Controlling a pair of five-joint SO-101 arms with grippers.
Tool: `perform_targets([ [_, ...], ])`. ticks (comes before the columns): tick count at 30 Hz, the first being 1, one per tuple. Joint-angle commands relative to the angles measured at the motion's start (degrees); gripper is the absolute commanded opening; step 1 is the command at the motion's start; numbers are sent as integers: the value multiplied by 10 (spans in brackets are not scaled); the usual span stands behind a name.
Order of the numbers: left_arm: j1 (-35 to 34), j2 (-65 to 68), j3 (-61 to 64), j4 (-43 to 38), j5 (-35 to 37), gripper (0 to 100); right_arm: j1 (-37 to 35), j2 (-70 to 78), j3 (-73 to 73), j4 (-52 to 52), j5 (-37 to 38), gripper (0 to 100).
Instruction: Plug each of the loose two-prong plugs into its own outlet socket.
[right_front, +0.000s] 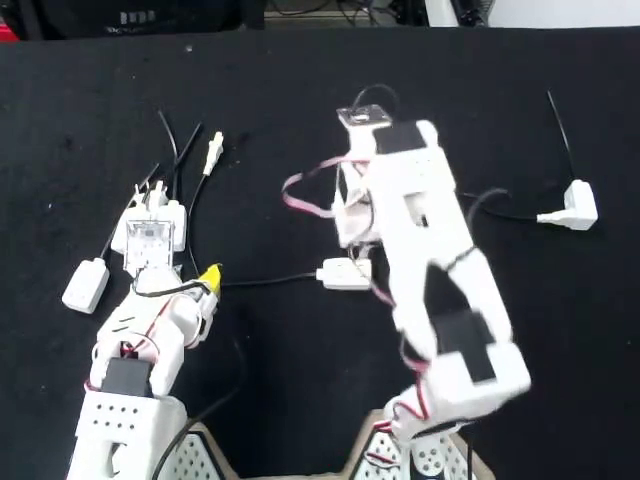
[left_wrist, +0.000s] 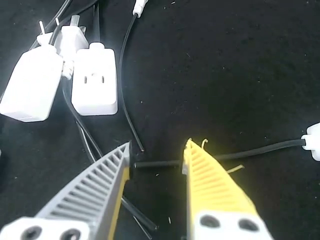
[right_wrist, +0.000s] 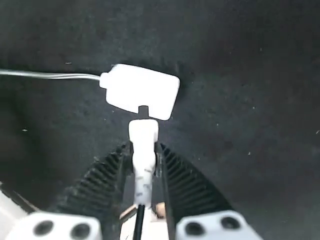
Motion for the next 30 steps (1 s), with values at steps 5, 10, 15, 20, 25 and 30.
perform_targets([
  [5, 0, -6, -8, -11, 0, 173, 11, 80, -63, 32, -27, 11],
  [10, 0, -6, -8, -11, 0, 173, 18, 89, -36, 32, -49, 11],
  [15, 0, -6, -8, -10, 0, 173, 33, 93, -16, 32, -50, 11],
  [20, 0, -6, -8, -10, 0, 173, 62, 95, -17, 32, -47, 11],
  [25, 1, -6, -9, -10, 0, 173, 61, 95, -27, 32, -48, 11],
  [30, 1, -6, -9, -10, 0, 173, 21, 95, -40, 32, -52, 11],
])
